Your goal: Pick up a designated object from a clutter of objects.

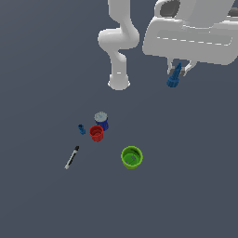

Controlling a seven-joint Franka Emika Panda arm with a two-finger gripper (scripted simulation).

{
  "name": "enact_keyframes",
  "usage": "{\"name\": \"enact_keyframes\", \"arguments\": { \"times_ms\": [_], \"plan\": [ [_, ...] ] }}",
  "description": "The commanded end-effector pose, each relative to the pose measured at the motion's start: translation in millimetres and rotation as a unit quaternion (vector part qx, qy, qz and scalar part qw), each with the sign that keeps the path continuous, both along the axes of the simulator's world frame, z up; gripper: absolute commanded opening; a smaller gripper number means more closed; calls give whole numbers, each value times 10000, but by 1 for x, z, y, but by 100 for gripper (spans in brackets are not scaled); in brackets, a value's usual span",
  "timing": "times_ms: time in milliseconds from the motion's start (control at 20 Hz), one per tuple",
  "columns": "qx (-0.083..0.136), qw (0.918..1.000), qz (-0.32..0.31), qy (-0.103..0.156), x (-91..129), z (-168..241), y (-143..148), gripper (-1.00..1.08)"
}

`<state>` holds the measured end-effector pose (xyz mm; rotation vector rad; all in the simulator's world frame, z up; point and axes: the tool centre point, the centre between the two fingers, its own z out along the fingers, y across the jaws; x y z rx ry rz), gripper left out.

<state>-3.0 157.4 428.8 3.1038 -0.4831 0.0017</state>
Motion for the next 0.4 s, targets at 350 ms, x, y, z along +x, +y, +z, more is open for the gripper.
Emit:
{"name": "enact_keyframes", "arguments": {
  "times_ms": [350],
  "plan": [
    [3, 10000, -6, 6, 0, 17, 16, -100]
  ]
}}
